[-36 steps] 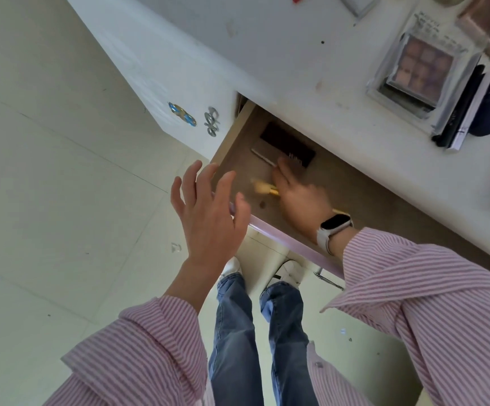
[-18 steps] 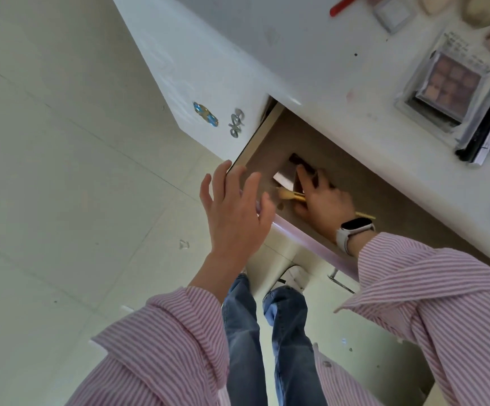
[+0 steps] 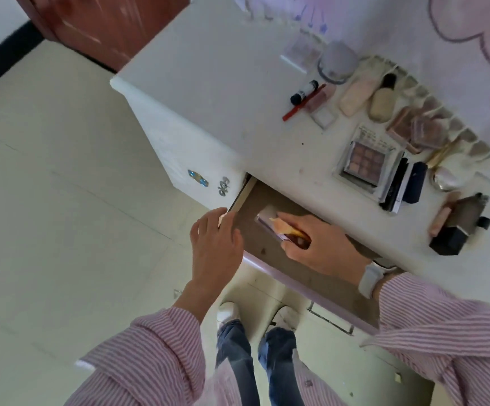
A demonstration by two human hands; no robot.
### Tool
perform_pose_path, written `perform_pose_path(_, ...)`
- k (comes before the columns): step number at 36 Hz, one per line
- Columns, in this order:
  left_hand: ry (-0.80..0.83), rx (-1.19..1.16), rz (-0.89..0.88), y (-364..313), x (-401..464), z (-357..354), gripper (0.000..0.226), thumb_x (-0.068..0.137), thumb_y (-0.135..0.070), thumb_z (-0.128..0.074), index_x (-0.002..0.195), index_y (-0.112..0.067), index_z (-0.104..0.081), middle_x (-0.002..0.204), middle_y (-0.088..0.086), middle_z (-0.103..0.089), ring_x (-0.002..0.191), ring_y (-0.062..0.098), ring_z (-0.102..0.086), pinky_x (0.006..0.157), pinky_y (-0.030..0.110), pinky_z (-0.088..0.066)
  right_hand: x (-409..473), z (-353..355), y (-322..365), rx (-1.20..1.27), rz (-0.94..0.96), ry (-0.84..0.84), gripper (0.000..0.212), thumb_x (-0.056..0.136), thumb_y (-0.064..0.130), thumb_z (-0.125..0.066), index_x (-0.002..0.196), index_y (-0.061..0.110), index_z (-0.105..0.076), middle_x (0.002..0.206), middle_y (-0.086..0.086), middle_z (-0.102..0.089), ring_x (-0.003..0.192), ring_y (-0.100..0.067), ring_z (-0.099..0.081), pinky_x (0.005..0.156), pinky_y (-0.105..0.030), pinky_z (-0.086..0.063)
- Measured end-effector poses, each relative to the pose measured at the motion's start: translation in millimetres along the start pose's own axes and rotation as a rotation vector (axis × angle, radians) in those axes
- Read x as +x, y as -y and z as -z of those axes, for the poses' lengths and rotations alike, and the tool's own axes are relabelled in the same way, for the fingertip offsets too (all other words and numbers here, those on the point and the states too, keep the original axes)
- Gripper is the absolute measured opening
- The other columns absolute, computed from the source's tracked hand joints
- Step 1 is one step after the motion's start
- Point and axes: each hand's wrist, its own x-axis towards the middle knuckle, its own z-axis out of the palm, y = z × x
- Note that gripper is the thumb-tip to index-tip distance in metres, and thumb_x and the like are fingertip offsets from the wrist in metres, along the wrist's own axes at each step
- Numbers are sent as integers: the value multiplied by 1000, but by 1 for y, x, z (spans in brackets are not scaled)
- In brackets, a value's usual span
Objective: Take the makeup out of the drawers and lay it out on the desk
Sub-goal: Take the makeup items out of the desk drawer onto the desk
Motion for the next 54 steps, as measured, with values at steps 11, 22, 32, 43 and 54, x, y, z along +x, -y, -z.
perform_pose_path(11, 46, 166, -33, -11, 118, 68, 42, 91, -17, -50, 133, -10, -46, 139, 11, -42, 129, 28, -37, 97, 43, -37, 84, 76, 55, -186, -42, -292, 57, 89, 52, -46, 140, 34, -27, 123, -7, -47, 86, -25, -61, 78, -30, -53)
perform_pose_path(22, 248, 350, 64, 21, 239, 59, 55, 99, -37, -30, 149, -21, -13, 158, 7, -1, 145, 26, 5, 116, 43, 0, 241, 127, 72, -319, -29, -328, 56, 91, 45, -42, 140, 24, -25, 117, -13, -41, 77, -34, -57, 60, -32, -38)
perform_pose_path(32, 51, 412, 83, 31, 251, 30, 56, 92, -44, -25, 137, -17, -44, 145, 15, -40, 135, 36, -34, 110, 50, -13, 290, 130, 60, -183, -77, -391, 46, 94, 44, -40, 133, 19, -39, 127, -10, -36, 86, -34, -58, 62, -32, -40)
perform_pose_path(43, 70, 443, 93, 33, 249, 27, 57, 93, -45, -23, 139, -18, -40, 148, 14, -35, 137, 35, -30, 111, 53, -19, 305, 138, 48, -282, -179, -410, 54, 89, 11, -49, 138, 11, -30, 134, -13, -35, 116, -31, -38, 88, -36, -37)
perform_pose_path(54, 140, 439, 129, 28, 249, 31, 63, 92, -47, -12, 144, -18, -33, 151, 14, -28, 140, 35, -22, 112, 55, -15, 279, 122, 36, -210, 20, -466, 47, 91, 10, -47, 135, -3, -39, 139, -24, -42, 128, -38, -40, 106, -45, -34)
